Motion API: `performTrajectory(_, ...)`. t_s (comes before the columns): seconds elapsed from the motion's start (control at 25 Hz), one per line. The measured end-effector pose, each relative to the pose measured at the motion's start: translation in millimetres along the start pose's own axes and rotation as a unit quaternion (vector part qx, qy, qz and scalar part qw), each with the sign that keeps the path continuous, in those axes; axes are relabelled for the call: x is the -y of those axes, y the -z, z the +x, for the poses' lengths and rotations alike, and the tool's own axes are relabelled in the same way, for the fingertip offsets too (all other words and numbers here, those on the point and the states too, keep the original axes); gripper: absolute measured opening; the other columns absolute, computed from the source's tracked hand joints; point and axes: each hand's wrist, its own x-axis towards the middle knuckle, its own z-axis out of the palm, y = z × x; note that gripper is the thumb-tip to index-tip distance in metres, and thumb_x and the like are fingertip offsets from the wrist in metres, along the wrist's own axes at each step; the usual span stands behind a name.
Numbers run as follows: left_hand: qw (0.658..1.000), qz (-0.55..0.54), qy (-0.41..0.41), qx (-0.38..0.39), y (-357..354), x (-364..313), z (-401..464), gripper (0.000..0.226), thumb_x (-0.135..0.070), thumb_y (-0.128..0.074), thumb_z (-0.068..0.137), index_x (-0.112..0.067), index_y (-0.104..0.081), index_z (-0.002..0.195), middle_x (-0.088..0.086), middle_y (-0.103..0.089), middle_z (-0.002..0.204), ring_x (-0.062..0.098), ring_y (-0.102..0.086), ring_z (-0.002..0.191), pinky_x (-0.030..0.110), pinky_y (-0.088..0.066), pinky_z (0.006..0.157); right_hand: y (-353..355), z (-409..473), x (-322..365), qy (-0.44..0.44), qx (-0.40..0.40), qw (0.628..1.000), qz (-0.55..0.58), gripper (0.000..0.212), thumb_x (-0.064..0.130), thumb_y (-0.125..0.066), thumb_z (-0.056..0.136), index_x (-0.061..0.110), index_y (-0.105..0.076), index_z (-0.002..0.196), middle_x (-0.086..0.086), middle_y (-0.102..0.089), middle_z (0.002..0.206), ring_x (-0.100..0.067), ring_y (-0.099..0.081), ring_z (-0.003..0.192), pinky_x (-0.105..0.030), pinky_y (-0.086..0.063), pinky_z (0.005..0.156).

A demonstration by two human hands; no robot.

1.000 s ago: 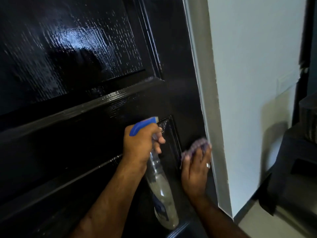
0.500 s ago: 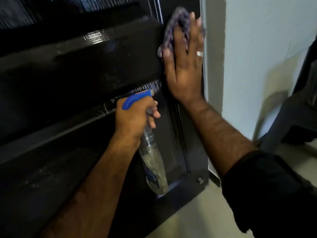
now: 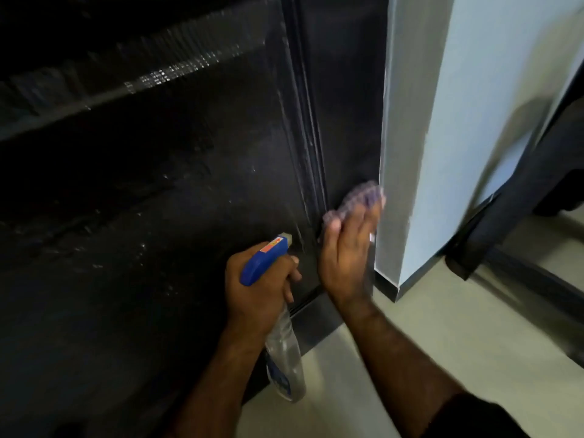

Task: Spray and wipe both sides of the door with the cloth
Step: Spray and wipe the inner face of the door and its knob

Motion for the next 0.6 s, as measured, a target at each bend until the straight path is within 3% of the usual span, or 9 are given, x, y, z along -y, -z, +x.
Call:
performTrajectory(0.08,1.0,0.005,-0.023,0.008,-6,8,5,0.019,-0.01,-0.068,0.08,0.006,-0.065,0.069,0.021,-0.064,0.06,0.028,-0.049,0.043,0.029,-0.04,0.043,-1,47,21,0.149,-0.058,0.987,-0.028,0.058,0.034,-0.039,0.113,0.004,-0.037,0.163,-0.026,-0.014,0.175,-0.043,-0.011,0.165,-0.058,-0.018,0.132)
performTrajectory(0.16,0.999,0.021,-0.025,0.012,-13,23,0,0.018,-0.006,-0.069,0.086,0.005,-0.066,0.072,0.02,-0.065,0.062,0.026,-0.053,0.046,0.029,-0.045,0.045,-3,42,1,0.148,-0.073,0.986,-0.036,0.055,0.032,-0.039,0.113,0.009,-0.035,0.163,-0.026,-0.017,0.174,-0.035,-0.014,0.165,-0.054,-0.023,0.132)
performTrajectory(0.24,0.999,0.044,-0.007,0.004,-17,41,-9,0.016,-0.001,-0.069,0.091,0.003,-0.068,0.076,0.019,-0.066,0.065,0.021,-0.056,0.048,0.025,-0.047,0.047,-3,-4,-40,-0.003,-0.037,0.999,0.003,0.053,0.029,-0.041,0.115,0.017,-0.029,0.166,-0.017,-0.017,0.176,-0.006,-0.02,0.157,-0.024,-0.028,0.123)
performTrajectory(0.32,0.998,0.057,0.022,-0.004,-20,55,-20,0.008,-0.002,-0.07,0.091,0.005,-0.07,0.086,0.018,-0.068,0.071,0.015,-0.058,0.051,0.022,-0.049,0.05,-5,-56,-81,-0.195,-0.018,0.979,0.049,0.054,0.024,-0.039,0.117,0.007,-0.027,0.166,-0.02,-0.021,0.174,-0.01,-0.028,0.15,-0.001,-0.02,0.11)
performTrajectory(0.36,0.998,0.058,0.036,-0.005,-20,59,-24,0.01,-0.004,-0.07,0.091,0.006,-0.069,0.09,0.018,-0.069,0.073,0.014,-0.059,0.051,0.022,-0.049,0.051,-6,-69,-87,-0.27,-0.011,0.961,0.063,0.055,0.025,-0.038,0.117,0.004,-0.025,0.167,-0.022,-0.021,0.173,-0.022,-0.03,0.154,0.001,-0.016,0.111)
performTrajectory(0.44,0.997,0.066,0.038,0.005,-18,58,-26,0.01,-0.002,-0.069,0.091,0.005,-0.069,0.084,0.018,-0.068,0.069,0.016,-0.058,0.049,0.022,-0.049,0.05,-8,-48,-66,-0.37,-0.007,0.927,0.057,0.062,0.04,-0.034,0.117,0.008,-0.023,0.169,-0.019,-0.021,0.174,-0.036,-0.032,0.157,-0.021,-0.024,0.123)
performTrajectory(0.48,0.997,0.065,0.031,0.004,-16,54,-24,0.015,0.0,-0.069,0.092,0.005,-0.068,0.078,0.019,-0.067,0.067,0.02,-0.056,0.048,0.024,-0.048,0.048,-6,-26,-43,-0.361,-0.019,0.931,0.056,0.063,0.046,-0.031,0.116,0.012,-0.025,0.169,-0.017,-0.02,0.175,-0.035,-0.033,0.157,-0.033,-0.029,0.123)
performTrajectory(0.52,0.998,0.054,0.025,0.002,-13,50,-21,0.018,0.002,-0.069,0.092,0.005,-0.067,0.074,0.019,-0.066,0.065,0.024,-0.055,0.047,0.026,-0.048,0.047,-5,-3,-18,-0.279,-0.046,0.957,0.066,0.062,0.047,-0.03,0.116,0.014,-0.029,0.168,-0.015,-0.019,0.175,-0.032,-0.034,0.157,-0.036,-0.033,0.123)
performTrajectory(0.6,0.999,0.041,0.003,0.003,-8,45,-14,0.019,0.001,-0.069,0.091,0.005,-0.067,0.073,0.02,-0.065,0.064,0.028,-0.054,0.047,0.028,-0.048,0.046,-1,30,17,-0.037,-0.076,0.993,0.079,0.055,0.039,-0.034,0.115,0.014,-0.037,0.164,-0.015,-0.016,0.176,-0.03,-0.027,0.16,-0.037,-0.033,0.126)
